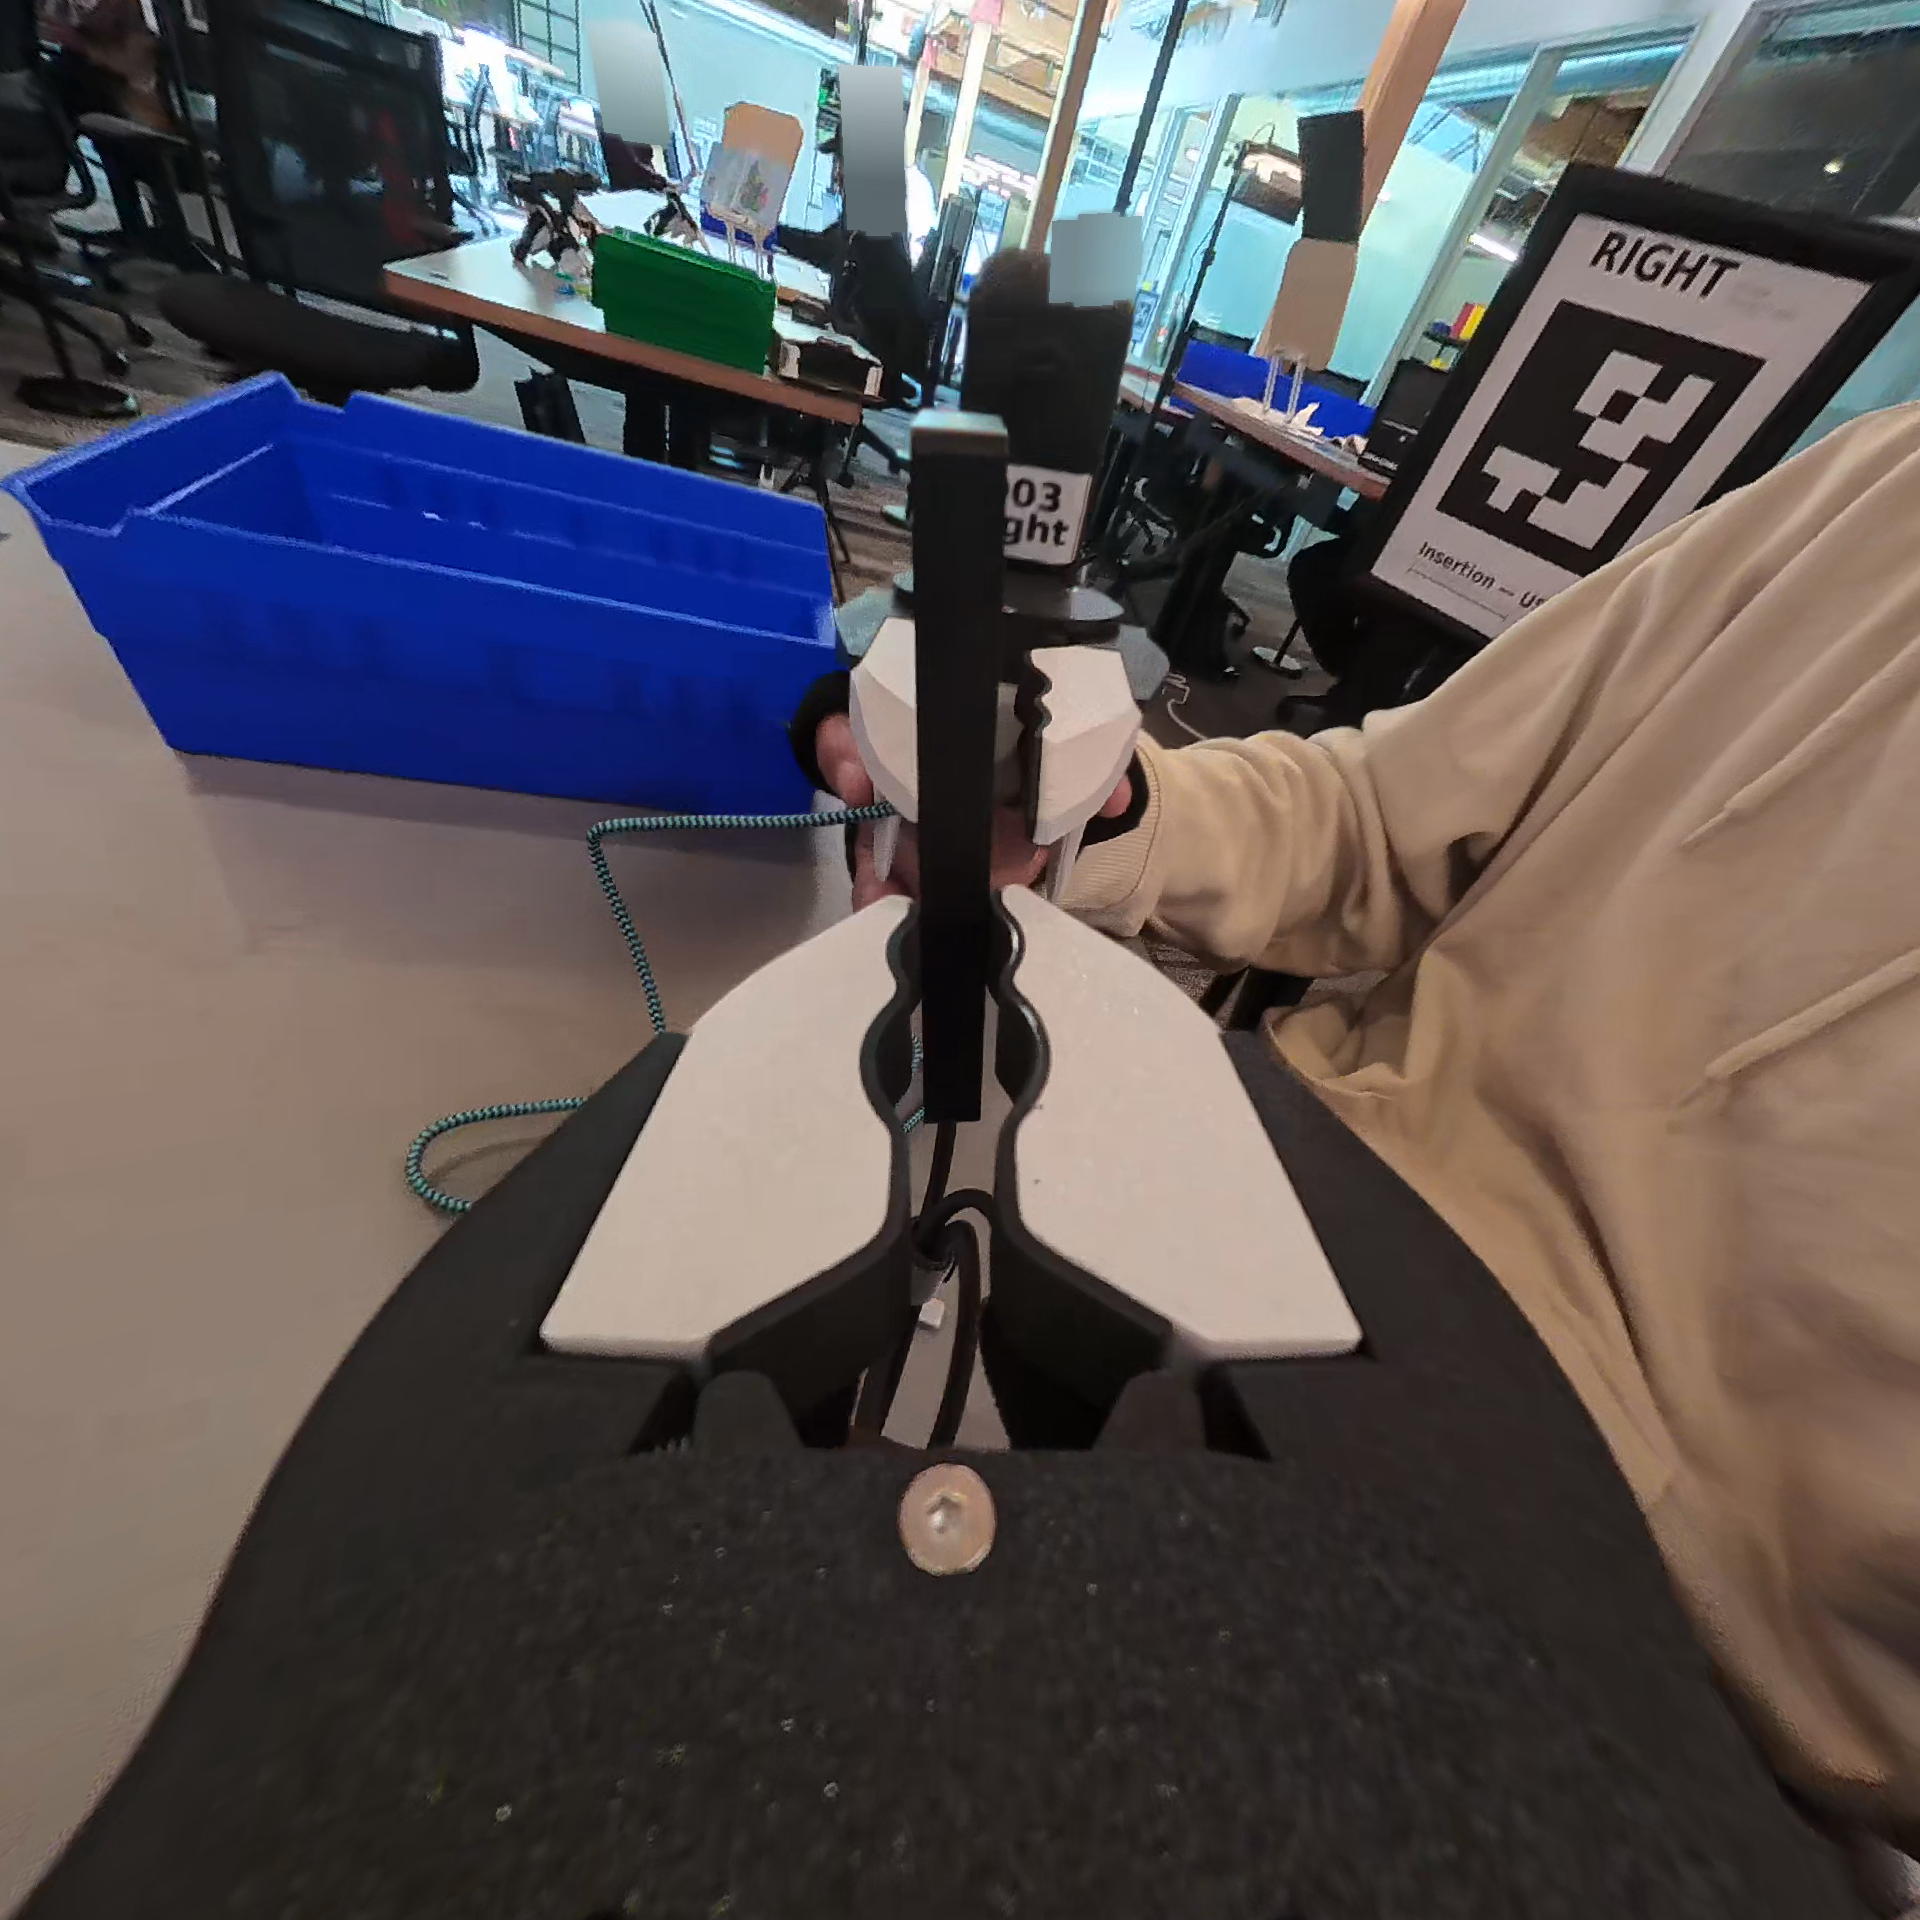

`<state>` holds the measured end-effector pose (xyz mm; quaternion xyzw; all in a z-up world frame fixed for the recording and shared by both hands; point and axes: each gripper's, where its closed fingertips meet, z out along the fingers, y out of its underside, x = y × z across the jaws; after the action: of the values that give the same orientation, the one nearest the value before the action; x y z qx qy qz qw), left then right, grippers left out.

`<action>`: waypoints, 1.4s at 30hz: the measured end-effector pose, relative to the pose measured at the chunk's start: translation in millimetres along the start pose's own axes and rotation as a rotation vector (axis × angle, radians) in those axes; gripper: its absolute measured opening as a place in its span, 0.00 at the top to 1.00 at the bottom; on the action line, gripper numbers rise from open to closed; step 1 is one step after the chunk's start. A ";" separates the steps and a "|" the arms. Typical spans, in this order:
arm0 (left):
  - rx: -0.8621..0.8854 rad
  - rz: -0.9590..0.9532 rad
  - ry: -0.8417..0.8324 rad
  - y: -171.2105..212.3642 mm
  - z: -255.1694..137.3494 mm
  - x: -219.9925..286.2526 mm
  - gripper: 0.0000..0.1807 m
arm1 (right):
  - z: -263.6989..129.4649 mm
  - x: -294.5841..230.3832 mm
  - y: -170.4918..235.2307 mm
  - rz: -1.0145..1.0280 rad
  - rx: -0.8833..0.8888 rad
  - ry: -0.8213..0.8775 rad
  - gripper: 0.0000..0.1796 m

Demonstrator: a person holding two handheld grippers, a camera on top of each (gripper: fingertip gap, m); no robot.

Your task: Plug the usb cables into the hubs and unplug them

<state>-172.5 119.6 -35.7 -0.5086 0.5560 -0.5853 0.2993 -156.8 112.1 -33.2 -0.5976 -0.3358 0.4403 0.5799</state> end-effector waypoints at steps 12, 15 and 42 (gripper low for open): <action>-0.028 0.004 0.040 11.7 6.2 -5.3 0.94 | 7.8 8.0 19.7 -0.015 -0.112 0.055 0.96; -0.021 0.001 0.063 10.9 4.2 -3.2 0.94 | 9.9 4.3 19.7 -0.002 -0.118 0.041 0.96; -0.098 0.041 0.032 25.8 13.1 -4.2 0.94 | 0.3 3.6 35.9 0.035 -0.125 0.032 0.96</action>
<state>-164.6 113.8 -63.3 -0.5015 0.5991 -0.5593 0.2770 -159.5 111.9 -69.1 -0.6453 -0.3429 0.4191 0.5389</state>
